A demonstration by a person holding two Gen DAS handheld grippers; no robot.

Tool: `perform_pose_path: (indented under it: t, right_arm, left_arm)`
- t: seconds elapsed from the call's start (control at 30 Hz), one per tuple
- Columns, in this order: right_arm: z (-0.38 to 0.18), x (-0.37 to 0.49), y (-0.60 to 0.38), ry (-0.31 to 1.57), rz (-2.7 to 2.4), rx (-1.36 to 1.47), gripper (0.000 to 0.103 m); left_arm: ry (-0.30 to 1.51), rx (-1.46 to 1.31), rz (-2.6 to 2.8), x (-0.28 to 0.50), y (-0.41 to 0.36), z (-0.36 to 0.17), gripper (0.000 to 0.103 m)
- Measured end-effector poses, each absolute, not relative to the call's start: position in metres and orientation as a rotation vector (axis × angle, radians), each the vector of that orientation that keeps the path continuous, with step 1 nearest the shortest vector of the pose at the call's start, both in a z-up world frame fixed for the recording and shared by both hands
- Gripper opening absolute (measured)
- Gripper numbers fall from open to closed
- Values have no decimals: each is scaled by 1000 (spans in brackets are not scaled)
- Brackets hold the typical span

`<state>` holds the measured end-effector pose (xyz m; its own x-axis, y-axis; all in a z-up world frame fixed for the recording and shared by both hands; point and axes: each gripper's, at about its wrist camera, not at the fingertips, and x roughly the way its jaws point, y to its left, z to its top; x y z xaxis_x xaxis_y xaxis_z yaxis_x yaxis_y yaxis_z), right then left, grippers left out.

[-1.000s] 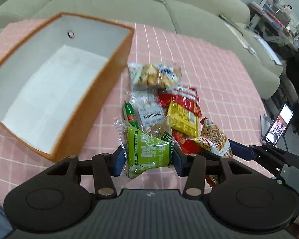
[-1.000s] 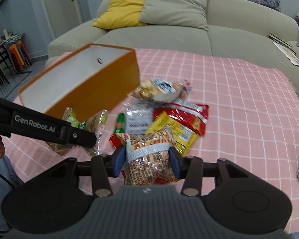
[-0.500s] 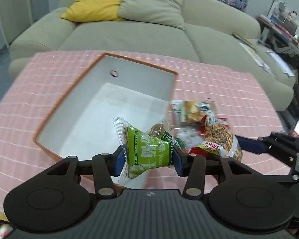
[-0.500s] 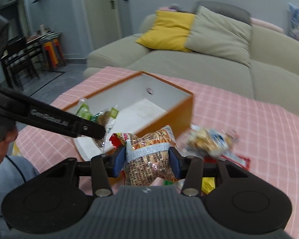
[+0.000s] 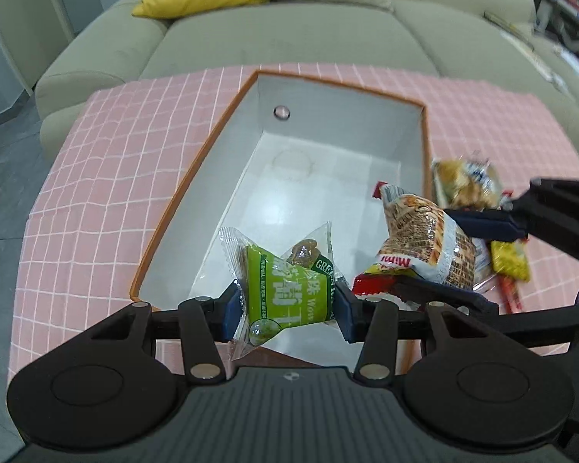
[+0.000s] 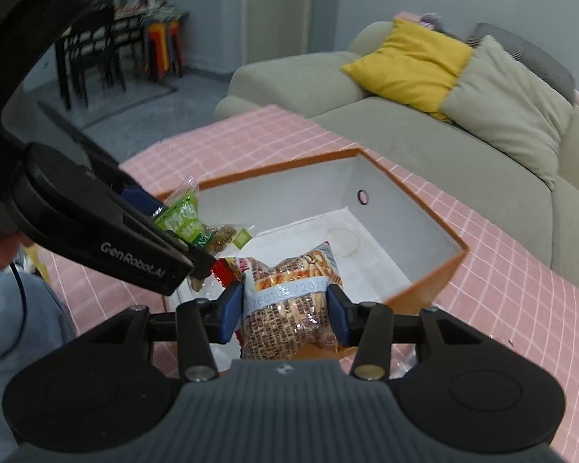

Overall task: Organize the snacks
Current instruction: 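Carry both snacks over the box and open both tools to drop them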

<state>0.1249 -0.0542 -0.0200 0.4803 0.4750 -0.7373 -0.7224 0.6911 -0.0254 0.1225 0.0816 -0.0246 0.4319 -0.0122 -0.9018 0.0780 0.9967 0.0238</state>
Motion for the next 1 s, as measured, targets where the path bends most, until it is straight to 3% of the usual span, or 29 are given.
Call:
perform_pose_path:
  t: [0.3, 1.0]
  right_arm:
    - [-55, 151, -19, 882, 857, -520, 45]
    - [-92, 175, 1, 1107, 912, -494, 42]
  left_arm:
    - [1253, 171, -84, 145, 83, -60, 55]
    - [1378, 286, -51, 167, 92, -93, 58]
